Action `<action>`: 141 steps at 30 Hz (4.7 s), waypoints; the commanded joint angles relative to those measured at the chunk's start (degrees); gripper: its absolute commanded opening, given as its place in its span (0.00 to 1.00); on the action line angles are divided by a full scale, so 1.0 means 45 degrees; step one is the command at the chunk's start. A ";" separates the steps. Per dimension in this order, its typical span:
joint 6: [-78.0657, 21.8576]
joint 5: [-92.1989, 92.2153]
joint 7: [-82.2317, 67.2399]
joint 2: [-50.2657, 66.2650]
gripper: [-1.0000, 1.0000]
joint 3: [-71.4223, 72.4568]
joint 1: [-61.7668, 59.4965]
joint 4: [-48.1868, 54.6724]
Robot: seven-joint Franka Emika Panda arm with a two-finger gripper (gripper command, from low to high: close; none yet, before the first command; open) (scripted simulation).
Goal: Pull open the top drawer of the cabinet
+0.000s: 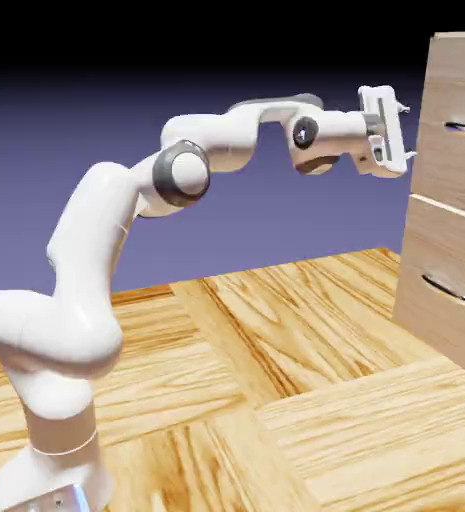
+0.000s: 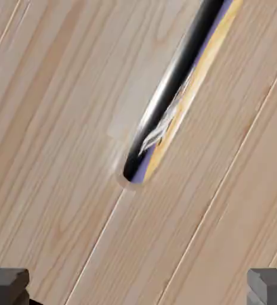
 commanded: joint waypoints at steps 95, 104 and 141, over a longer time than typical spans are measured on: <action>-0.3885 0.6285 1.0778 1.7839 0.50 -3.7035 2.1688 0.5179; -0.4322 0.6757 1.1872 1.9710 0.50 -4.1188 2.4239 0.5494; -0.6117 0.8699 1.6368 2.7402 0.50 -5.8261 3.4726 0.6787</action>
